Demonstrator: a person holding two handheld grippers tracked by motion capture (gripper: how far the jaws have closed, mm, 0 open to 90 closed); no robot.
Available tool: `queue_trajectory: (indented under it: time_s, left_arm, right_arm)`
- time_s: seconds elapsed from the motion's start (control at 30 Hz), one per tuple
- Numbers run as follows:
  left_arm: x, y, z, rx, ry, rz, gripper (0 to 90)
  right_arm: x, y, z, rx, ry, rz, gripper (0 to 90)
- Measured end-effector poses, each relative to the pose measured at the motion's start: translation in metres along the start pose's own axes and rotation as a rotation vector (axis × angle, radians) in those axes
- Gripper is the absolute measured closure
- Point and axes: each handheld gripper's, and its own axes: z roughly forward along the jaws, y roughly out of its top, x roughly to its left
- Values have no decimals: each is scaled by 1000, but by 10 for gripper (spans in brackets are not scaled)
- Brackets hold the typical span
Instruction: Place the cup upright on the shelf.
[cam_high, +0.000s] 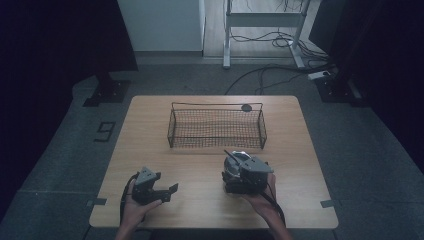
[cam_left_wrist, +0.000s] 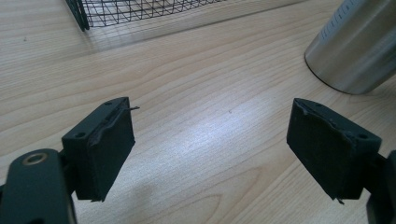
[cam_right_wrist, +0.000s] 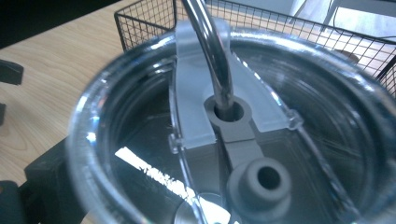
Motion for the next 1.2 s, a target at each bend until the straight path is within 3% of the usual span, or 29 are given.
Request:
queue_trajectory:
  time_s: [0.17,0.73,0.83,1.07,1.2]
  left_arm:
    - [0,1,-1,-6,-5,-5,153]
    - [-2,1,-1,-8,-14,1,153]
    - [-2,-1,-2,-12,-39,-17,154]
    - [-8,-2,-5,-4,16,11,154]
    - [-11,-4,-6,-4,16,12,154]
  right_arm:
    - [1,-5,4,-11,-12,-23,24]
    - [-5,-6,1,-8,-27,-9,30]
    - [-7,-5,1,-8,-28,-10,30]
    - [-10,0,1,-24,-18,-8,31]
    - [-10,4,-1,-33,-27,-17,31]
